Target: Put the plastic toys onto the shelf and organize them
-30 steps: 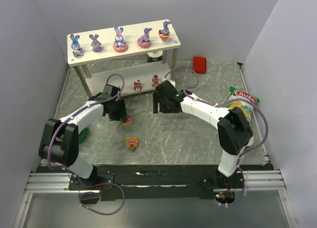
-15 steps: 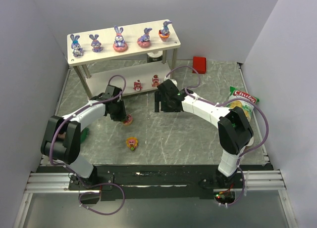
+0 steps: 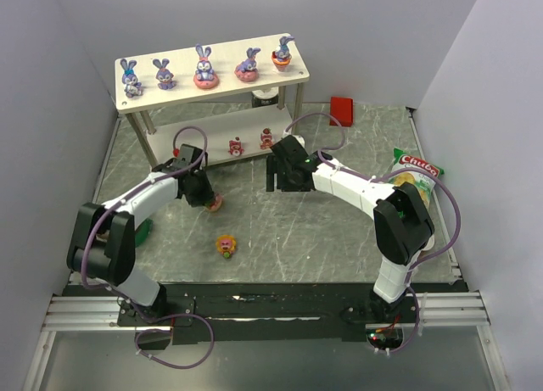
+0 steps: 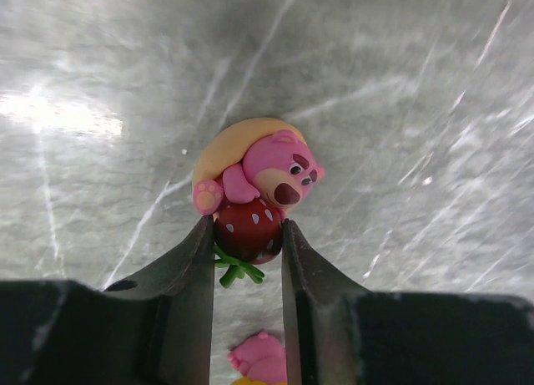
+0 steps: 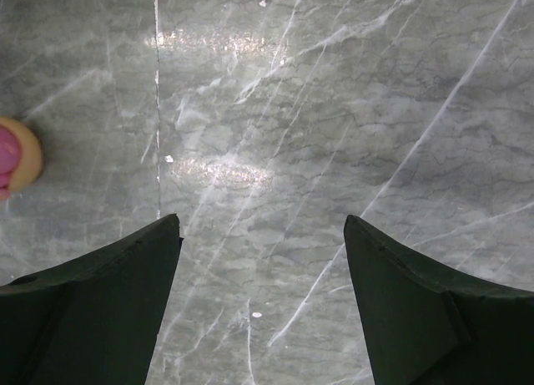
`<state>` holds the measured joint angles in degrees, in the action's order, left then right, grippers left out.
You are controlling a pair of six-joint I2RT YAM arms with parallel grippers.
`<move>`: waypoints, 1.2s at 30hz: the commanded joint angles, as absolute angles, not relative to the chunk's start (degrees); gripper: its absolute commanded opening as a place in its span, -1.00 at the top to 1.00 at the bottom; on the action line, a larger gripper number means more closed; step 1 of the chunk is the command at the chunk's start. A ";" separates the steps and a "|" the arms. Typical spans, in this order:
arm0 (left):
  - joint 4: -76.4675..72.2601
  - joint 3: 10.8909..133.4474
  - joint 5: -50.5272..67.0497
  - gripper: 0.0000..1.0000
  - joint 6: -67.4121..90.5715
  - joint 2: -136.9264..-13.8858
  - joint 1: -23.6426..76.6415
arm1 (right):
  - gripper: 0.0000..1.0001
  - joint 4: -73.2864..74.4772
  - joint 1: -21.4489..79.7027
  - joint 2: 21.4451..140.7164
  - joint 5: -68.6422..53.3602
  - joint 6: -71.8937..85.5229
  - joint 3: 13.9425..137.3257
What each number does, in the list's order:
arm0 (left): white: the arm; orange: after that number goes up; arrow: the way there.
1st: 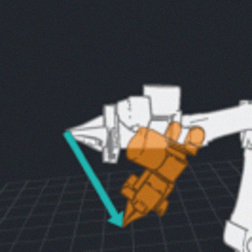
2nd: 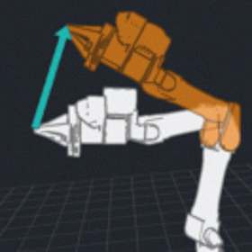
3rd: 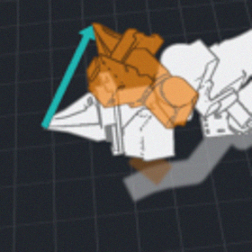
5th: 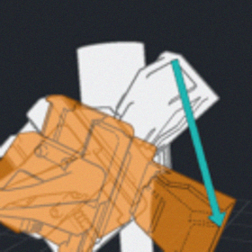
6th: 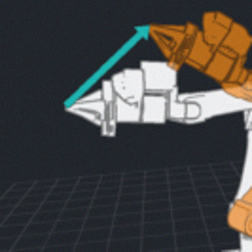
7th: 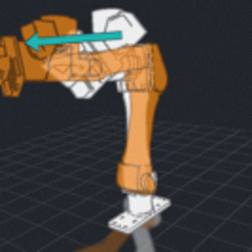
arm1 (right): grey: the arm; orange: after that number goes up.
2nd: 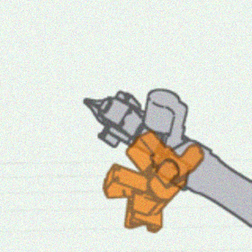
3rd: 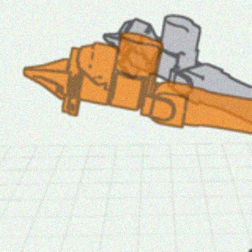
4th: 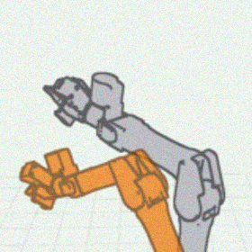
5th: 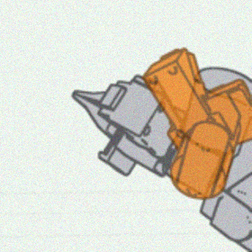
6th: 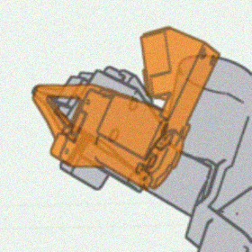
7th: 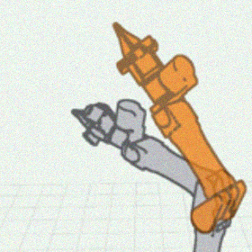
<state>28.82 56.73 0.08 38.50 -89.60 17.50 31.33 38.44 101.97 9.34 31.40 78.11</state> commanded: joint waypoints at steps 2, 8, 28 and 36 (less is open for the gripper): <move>27.51 61.69 -5.09 0.98 45.43 -83.50 17.32 | -0.71 31.20 37.79 99.05 9.41 30.68 77.96; 24.87 65.20 -7.02 0.98 50.27 -83.49 16.88 | -0.70 31.11 37.62 98.61 9.49 30.59 77.43; 25.05 75.67 -15.82 0.98 64.42 -93.78 16.61 | -0.69 31.91 36.91 95.54 9.76 29.88 74.53; 25.05 77.52 -15.73 0.88 66.80 -97.29 16.61 | -0.69 32.25 36.74 94.13 9.93 30.15 73.04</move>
